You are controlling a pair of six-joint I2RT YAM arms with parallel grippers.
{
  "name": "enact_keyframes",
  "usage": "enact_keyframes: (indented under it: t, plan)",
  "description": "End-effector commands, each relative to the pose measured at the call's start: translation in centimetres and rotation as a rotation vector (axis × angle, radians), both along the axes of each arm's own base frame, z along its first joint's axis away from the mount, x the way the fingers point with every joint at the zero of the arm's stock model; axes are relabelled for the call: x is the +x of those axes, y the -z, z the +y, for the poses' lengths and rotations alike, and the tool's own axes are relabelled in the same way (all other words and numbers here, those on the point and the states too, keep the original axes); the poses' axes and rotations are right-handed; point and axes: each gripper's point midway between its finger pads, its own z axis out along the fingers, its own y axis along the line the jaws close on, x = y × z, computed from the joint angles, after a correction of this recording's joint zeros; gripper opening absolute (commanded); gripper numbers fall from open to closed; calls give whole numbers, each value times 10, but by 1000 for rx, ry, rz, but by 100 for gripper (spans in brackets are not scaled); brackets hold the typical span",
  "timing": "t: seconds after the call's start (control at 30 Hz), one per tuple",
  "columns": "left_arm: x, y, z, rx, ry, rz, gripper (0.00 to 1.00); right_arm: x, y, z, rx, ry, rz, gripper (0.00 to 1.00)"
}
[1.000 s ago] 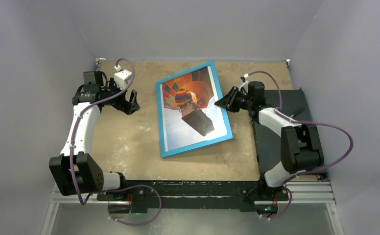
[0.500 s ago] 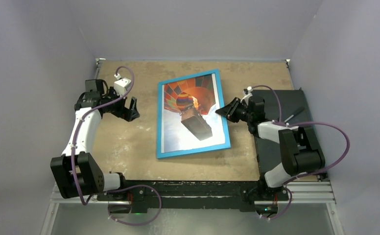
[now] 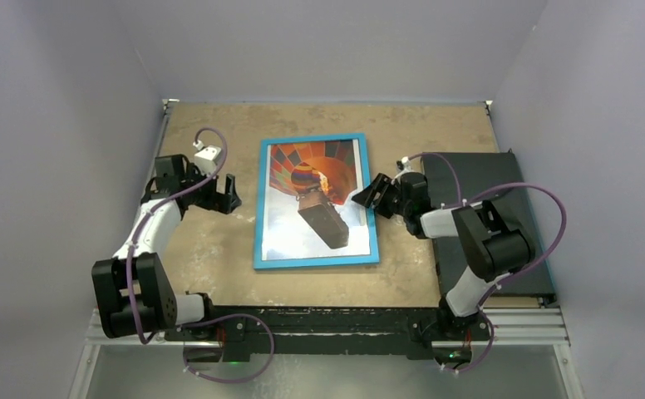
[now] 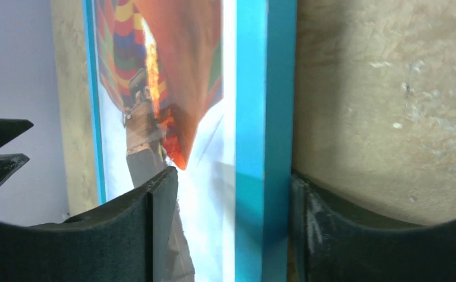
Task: Put the photo into the frame
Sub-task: Turn over the photo frame at the center of the board, then reset both arms
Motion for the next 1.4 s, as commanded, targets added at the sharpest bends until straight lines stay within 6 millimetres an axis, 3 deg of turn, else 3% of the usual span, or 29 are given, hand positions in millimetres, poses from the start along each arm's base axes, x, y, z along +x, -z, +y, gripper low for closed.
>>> enact_keyframes:
  t: [0.0,0.03,0.1,0.23,0.43,0.57,0.7,0.8,0.93,1.07,1.3,1.37]
  plan:
    - [19,2,8,2,-41,-65,100,12,3,-18,-137,82,-49,82]
    - [20,3,7,-1,-40,-65,100,13,4,-22,-157,99,-43,96]
    - [24,5,8,-4,-50,-66,100,15,2,-33,-214,143,-39,99]
    - [35,5,13,-16,-106,-83,100,20,-22,-61,-339,234,-69,99]
    - [59,1,27,-33,-241,-183,100,30,-96,-117,-504,475,-215,99]
    - [68,2,36,-59,-340,-302,100,26,-140,-165,-635,677,-451,99]
    - [68,11,41,-72,-381,-388,100,7,-135,-204,-773,813,-488,99]
    - [72,16,46,-58,-402,-443,100,1,-125,-228,-767,901,-437,99]
    - [68,16,49,-77,-432,-547,100,-7,-132,-246,-771,975,-518,99]
    - [55,13,41,-115,-417,-645,100,-10,-135,-254,-778,1006,-610,99]
    - [32,5,26,-56,-388,-787,100,13,-122,-241,-774,917,-694,99]
    - [34,17,28,-49,-410,-734,100,18,-118,-238,-782,884,-716,99]
